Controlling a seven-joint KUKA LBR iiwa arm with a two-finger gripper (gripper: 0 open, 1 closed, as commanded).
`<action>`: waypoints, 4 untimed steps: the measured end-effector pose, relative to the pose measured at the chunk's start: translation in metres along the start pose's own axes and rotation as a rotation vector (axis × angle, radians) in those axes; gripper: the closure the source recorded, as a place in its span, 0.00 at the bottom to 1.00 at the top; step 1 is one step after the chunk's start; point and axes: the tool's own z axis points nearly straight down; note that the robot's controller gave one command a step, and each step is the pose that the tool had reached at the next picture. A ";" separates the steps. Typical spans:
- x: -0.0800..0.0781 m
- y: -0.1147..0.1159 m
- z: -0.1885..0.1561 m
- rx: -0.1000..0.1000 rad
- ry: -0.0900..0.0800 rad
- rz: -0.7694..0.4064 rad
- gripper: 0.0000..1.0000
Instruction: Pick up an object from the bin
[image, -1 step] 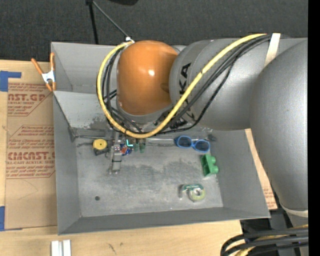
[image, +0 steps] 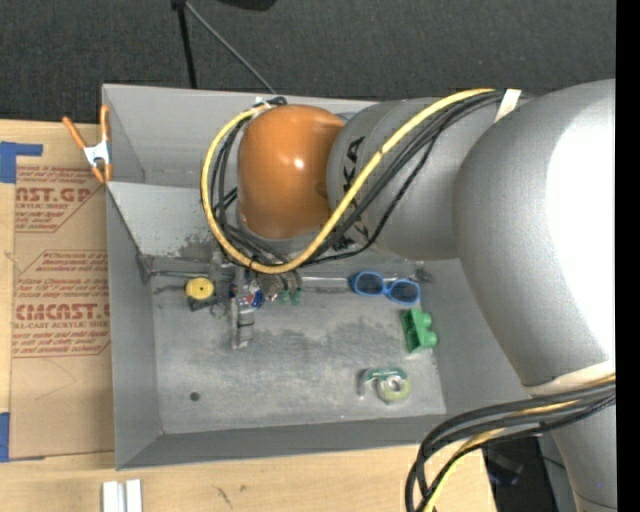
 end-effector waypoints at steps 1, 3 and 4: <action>0.004 -0.021 0.046 -0.001 0.000 0.301 0.00; 0.008 -0.027 0.062 0.000 0.000 0.243 0.00; 0.007 -0.026 0.061 -0.002 -0.002 0.242 1.00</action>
Offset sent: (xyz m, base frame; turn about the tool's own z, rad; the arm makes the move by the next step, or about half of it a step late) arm 0.0005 -0.0210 -0.0446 0.3006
